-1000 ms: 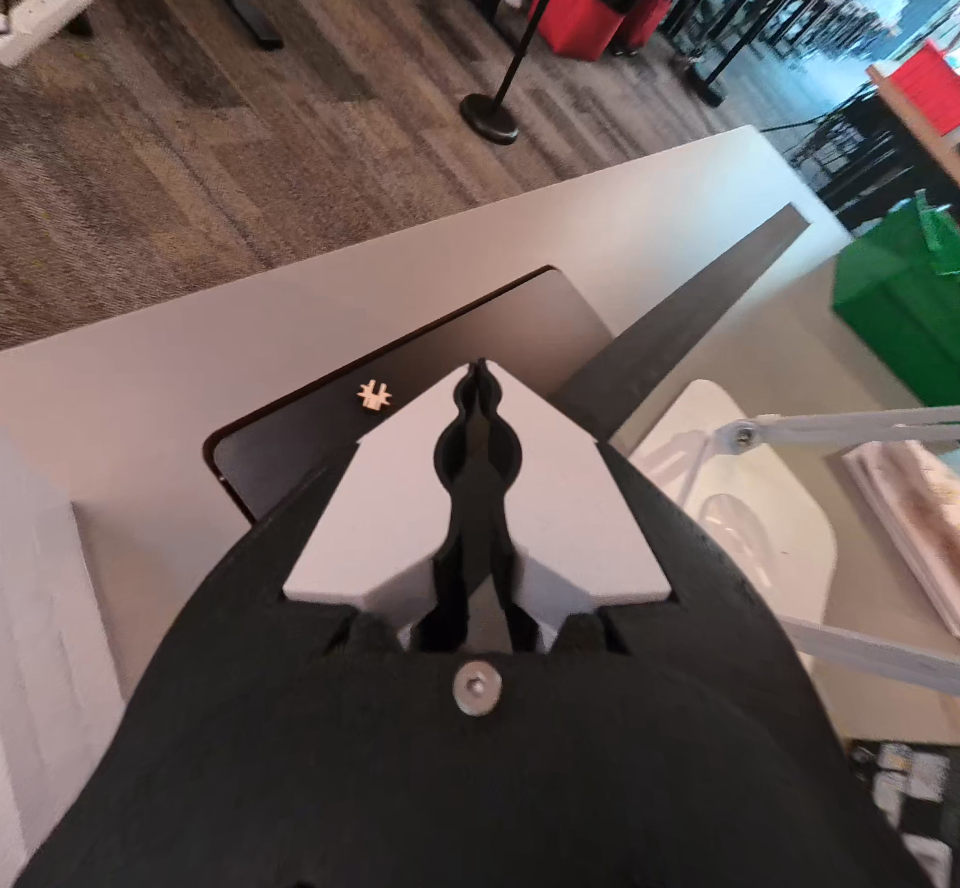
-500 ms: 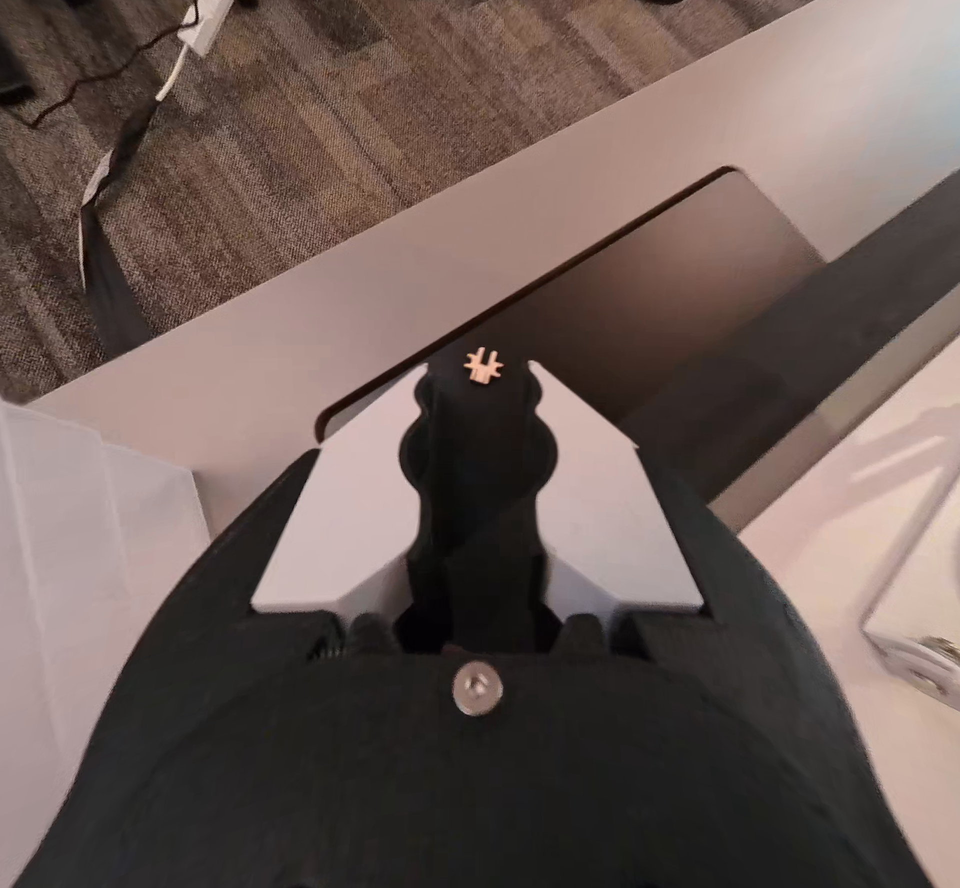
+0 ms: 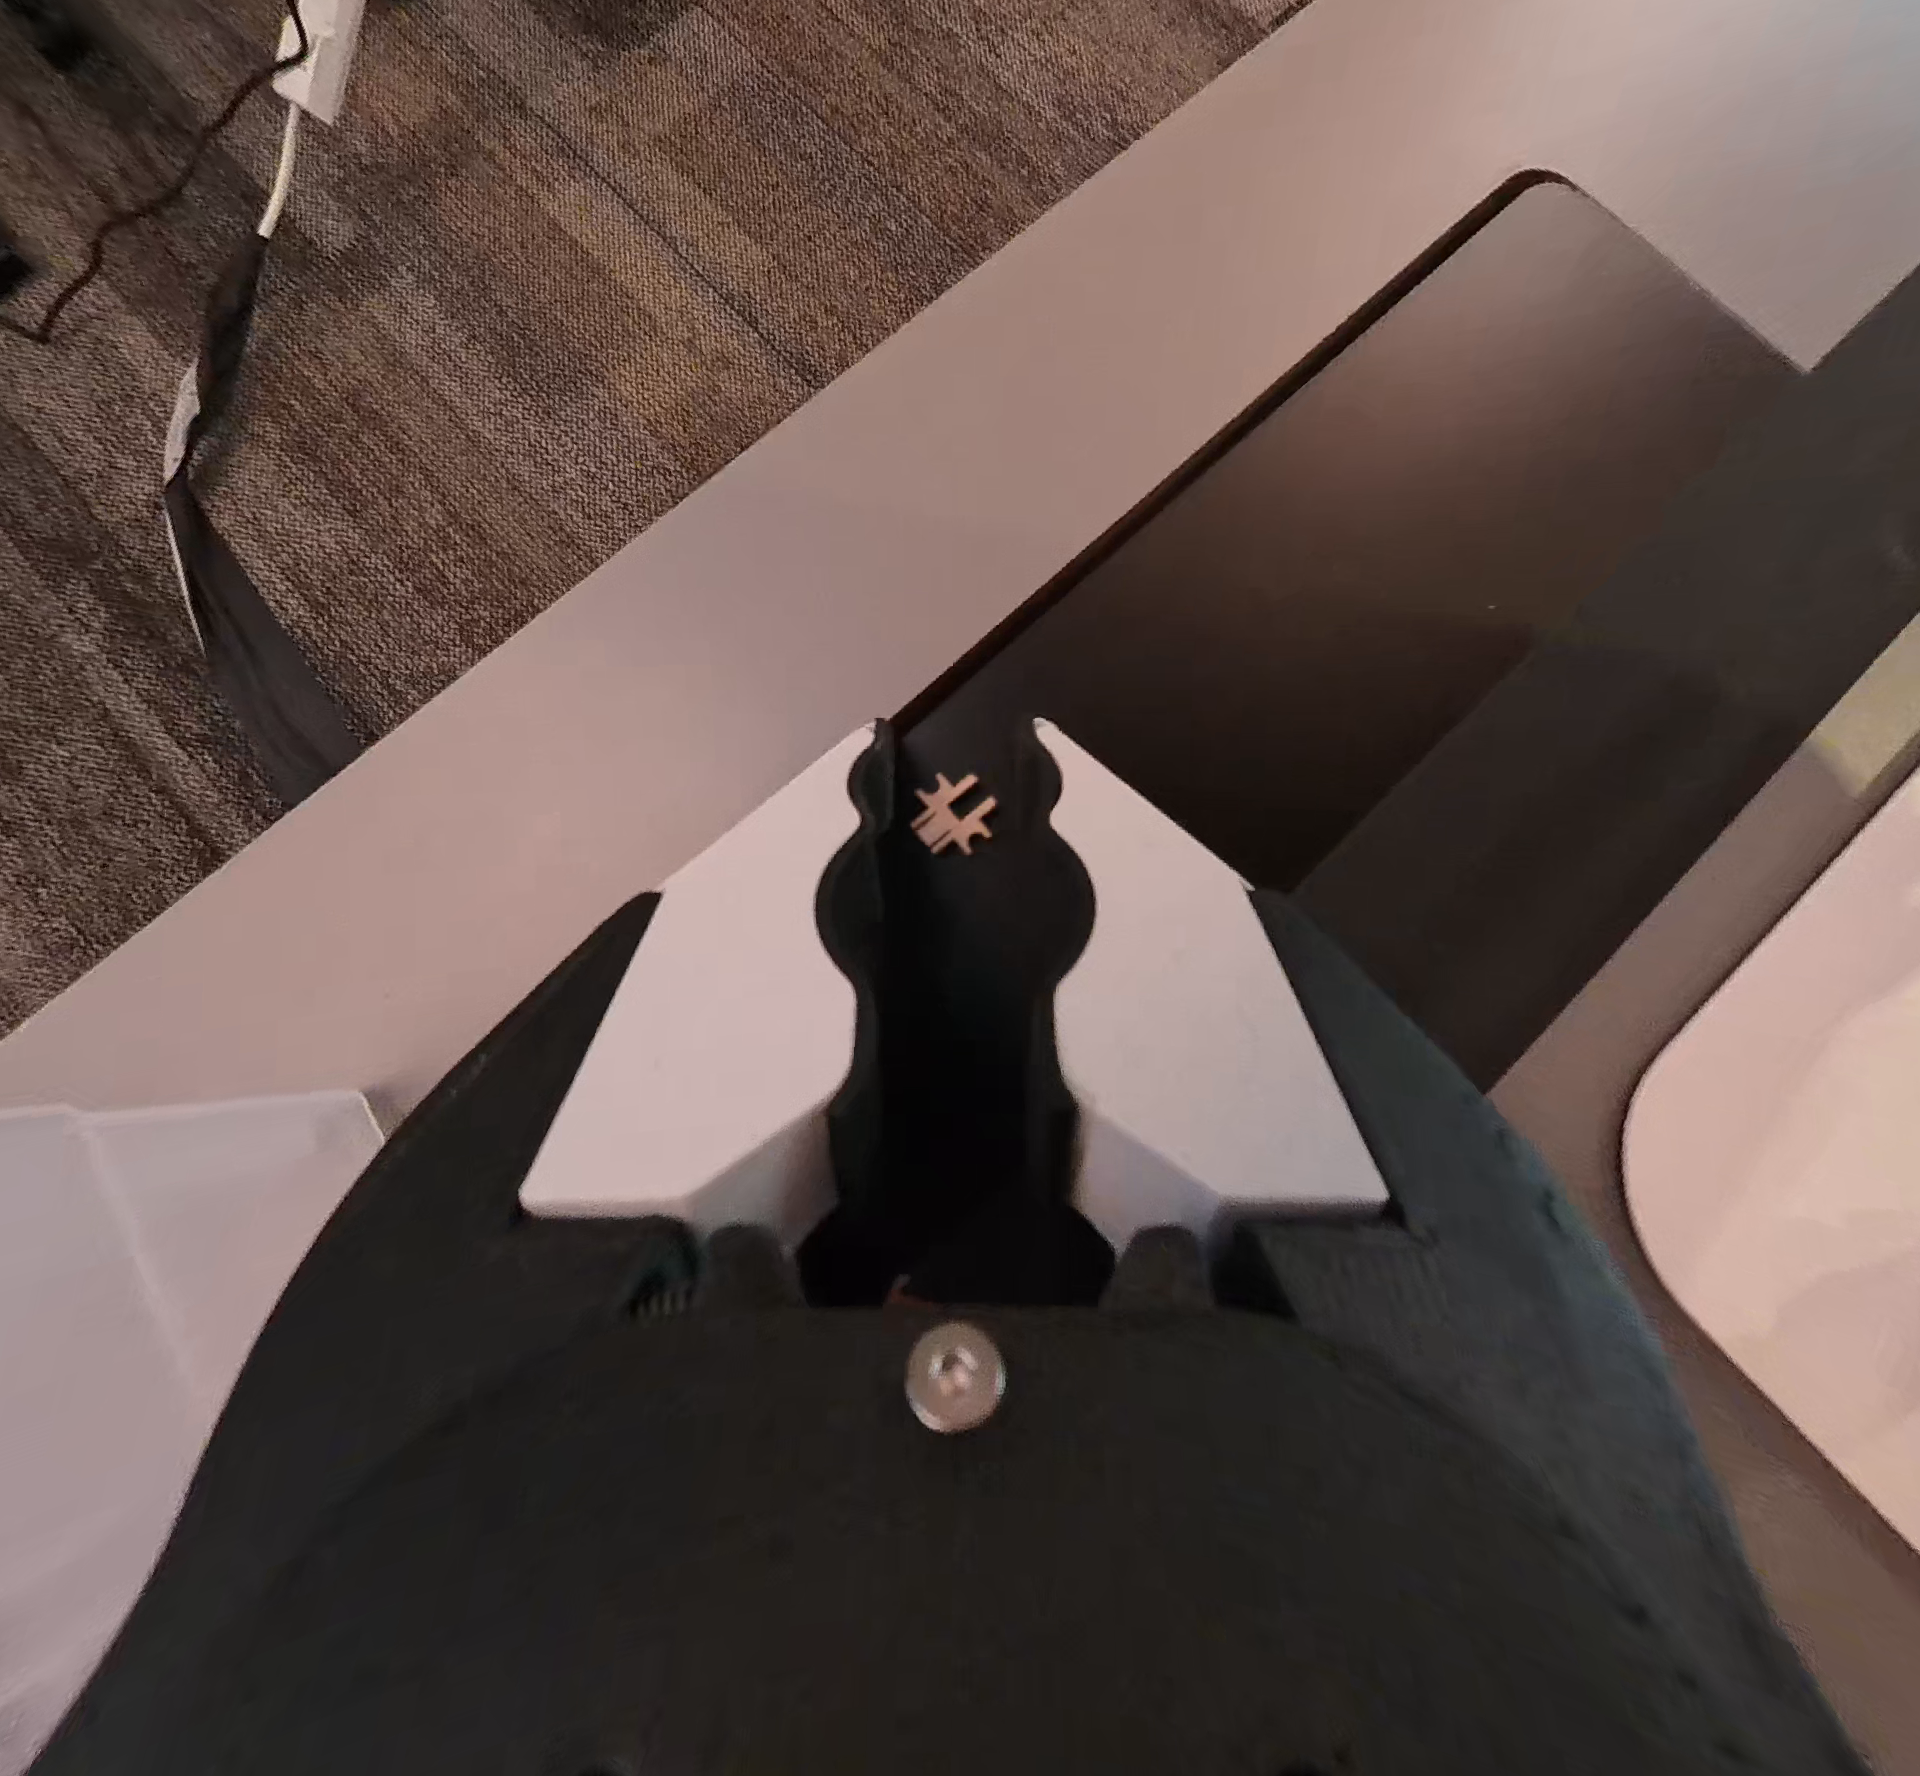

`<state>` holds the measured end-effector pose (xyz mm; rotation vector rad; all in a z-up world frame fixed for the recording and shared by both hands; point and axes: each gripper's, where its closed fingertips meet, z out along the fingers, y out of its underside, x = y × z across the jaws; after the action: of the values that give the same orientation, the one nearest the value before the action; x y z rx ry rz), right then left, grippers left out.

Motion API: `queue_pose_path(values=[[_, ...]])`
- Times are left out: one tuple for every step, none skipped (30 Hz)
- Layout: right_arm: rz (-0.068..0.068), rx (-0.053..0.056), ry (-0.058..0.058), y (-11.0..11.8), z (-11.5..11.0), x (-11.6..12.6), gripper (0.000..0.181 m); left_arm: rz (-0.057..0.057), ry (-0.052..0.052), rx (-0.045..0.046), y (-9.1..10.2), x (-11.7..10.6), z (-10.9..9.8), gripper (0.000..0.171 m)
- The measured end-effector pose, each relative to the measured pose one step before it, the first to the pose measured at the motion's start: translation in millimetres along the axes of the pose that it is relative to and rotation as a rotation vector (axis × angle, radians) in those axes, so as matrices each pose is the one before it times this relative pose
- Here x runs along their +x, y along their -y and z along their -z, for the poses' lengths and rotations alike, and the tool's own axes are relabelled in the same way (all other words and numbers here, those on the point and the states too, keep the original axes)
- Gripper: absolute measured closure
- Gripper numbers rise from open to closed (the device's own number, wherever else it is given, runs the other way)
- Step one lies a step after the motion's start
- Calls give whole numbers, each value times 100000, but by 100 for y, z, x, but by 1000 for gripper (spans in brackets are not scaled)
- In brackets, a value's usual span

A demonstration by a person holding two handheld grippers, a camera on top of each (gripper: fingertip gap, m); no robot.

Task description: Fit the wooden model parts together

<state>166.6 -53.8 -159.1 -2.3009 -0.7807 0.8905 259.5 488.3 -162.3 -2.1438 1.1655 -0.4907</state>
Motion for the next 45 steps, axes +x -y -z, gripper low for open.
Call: queue_pose_path(values=[[-22, 1, 39, 0, 0, -7, 181, -6, -118, 73, -22, 11, 26, 149], [-40, -8, 71, -4, -1, 4, 181, 328, -263, -30, -7, 27, 20, 148], [-25, -11, 65, 5, -2, -4, 181, -66, 38, 38, -9, 2, 10, 148], [-6, 2, 8, 0, 0, -2, 181, 41, 264, 17, -10, -9, 10, 148], [15, -1, 14, 0, 0, -1, 181, 883, 101, -152, -21, 24, 39, 148], [-9, -11, 69, -8, -6, -6, 181, 507, 138, -292, -49, 9, 56, 147], [-49, -2, 71, 3, 5, 0, 181, -46, 1045, -181, -56, -122, 110, 149], [-26, -4, 77, -1, 0, -13, 181, 627, -2634, -463, -141, 377, 167, 170], [-5, -9, 85, -1, -8, -1, 181, 2210, -1618, 709, -52, 201, 55, 171], [40, -19, 68, -9, 4, -13, 181, 1270, -772, 684, -91, 92, 58, 171], [45, -37, 106, -2, -5, -18, 181, 688, -296, 846, -63, 70, 48, 171], [9, -57, 187, -1, 1, -19, 181, 357, -304, 486, -60, 87, 46, 171], [40, -71, 185, -13, -9, -25, 181, 562, -603, 51, -55, 113, 60, 171], [122, -79, 107, -12, -6, -25, 181, 434, -729, -198, -84, 127, 71, 171], [118, -42, 29, -13, -6, -22, 181, 474, -439, -318, -89, 96, 80, 171], [-25, -9, 48, 6, -2, -2, 181, 496, -1055, -644, -138, 206, 104, 171], [-60, -8, 90, -11, 2, -7, 181, 809, -1555, -859, -164, 276, 120, 171], [-17, -19, 101, 4, -1, -9, 181, 764, -268, -710, -156, 93, 160, 171], [-24, -24, 151, -3, 2, -23, 181, 9, 285, -59, -107, 67, 198, 171], [-59, -29, 188, -7, 1, -13, 181, 1063, -950, 321, -54, 261, 254, 171], [-63, -10, 157, -4, -1, -9, 181, 2221, 94, 1294, 108, 63, 375, 160], [-19, -14, 139, 5, -2, -14, 181, 1753, 3, 2508, 240, 113, 459, 150], [1, -67, 180, -16, -2, -21, 181, 1356, -660, 1492, 80, 263, 411, 145], [8, -90, 215, -3, -4, -29, 181, 684, 64, -23, -141, 153, 328, 143], [31, -16, 155, -2, 1, -20, 181, 370, 851, -1052, -301, 22, 167, 140], [38, -58, 161, -5, -3, -26, 181, 300, 1068, -2231, -501, -27, -12, 139], [94, -96, 108, -17, -7, -10, 181, -273, 2250, -3185, -631, -245, -146, 137], [22, -4, 68, -1, 9, -19, 181, -1238, 1985, -1025, -291, -186, -203, 137], [-9, -12, 101, 5, -2, -8, 181, -798, 2134, 1109, 28, -254, -37, 140], [-19, -17, 115, -2, 1, -17, 181, -142, 1001, 227, -1, -168, 4, 143], [-20, 12, 11, -2, 7, 3, 181, -81, 324, 17, -16, -74, -8, 145], [33, -1, -9, 0, 0, 4, 181, -743, 327, -281, -24, -47, -16, 149], [-3, -2, 22, 6, 6, -8, 181, -1089, 703, -194, -31, -71, -53, 156], [-56, 18, 43, -1, 6, -4, 181, -1384, 135, -196, -51, 66, -59, 163], [-26, 6, 32, 4, 5, 6, 181, -834, 333, 6, -2, 6, -26, 166], [-2, -14, 49, -2, 1, -7, 181, -1013, 754, 166, 23, -38, -41, 166], [-17, -16, 70, -2, 1, -11, 181, -812, 512, 59, 26, -10, -19, 166], [-37, 12, 56, -1, 7, -5, 181, -466, 328, -317, 18, -12, 15, 165], [-19, 12, 60, 9, -3, -3, 181, -469, 486, -82, 27, -33, 47, 162], [-20, -40, 137, -6, 3, -21, 181, -111, -1039, 1138, 174, 182, 93, 159], [-37, -45, 153, -6, -6, -13, 181, 515, -945, 1595, 218, 93, 105, 156], [-9, -34, 83, 2, 0, -5, 181, 413, 107, 963, 137, -101, 25, 150], [-49, -7, 131, -4, -1, -5, 181, 174, 574, 162, 32, -189, -90, 143], [-83, 15, 75, 6, 4, -4, 181, -195, 1154, -901, -114, -245, -202, 139], [-61, 18, 15, -1, 6, 0, 181, -527, 1276, -789, -87, -226, -264, 135]])
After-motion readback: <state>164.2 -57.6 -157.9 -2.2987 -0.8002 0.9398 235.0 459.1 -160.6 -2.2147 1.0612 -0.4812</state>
